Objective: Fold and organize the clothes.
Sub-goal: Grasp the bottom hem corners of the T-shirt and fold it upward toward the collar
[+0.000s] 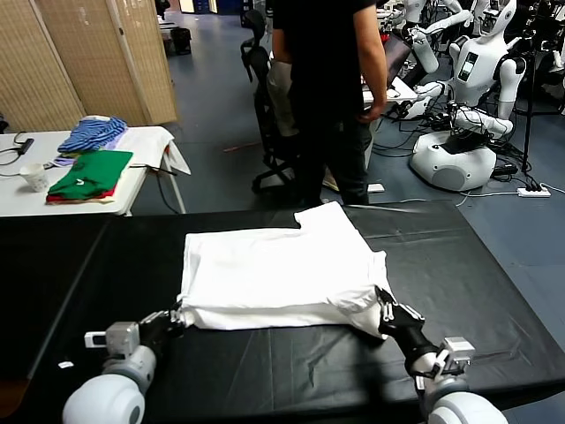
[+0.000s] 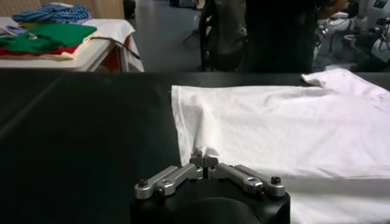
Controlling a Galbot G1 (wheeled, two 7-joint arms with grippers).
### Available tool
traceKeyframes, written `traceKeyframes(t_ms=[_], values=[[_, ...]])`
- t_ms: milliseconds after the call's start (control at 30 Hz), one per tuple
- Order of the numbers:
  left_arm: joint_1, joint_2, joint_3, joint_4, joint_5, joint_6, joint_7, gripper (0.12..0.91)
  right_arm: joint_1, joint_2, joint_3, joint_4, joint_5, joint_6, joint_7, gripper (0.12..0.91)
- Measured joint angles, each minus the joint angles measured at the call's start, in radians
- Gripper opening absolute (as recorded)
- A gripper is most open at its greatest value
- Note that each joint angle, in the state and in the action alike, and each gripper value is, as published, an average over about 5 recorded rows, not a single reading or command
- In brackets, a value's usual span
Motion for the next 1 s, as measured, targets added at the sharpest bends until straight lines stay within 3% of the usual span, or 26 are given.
traceKeyframes(t_ms=[1000], values=[[0.012,-0.008,-0.006,-0.001,0.005,0.000,-0.019,0.147,0.107,0.000,-0.034,-0.081,0.007,0.019,0.001,0.142]])
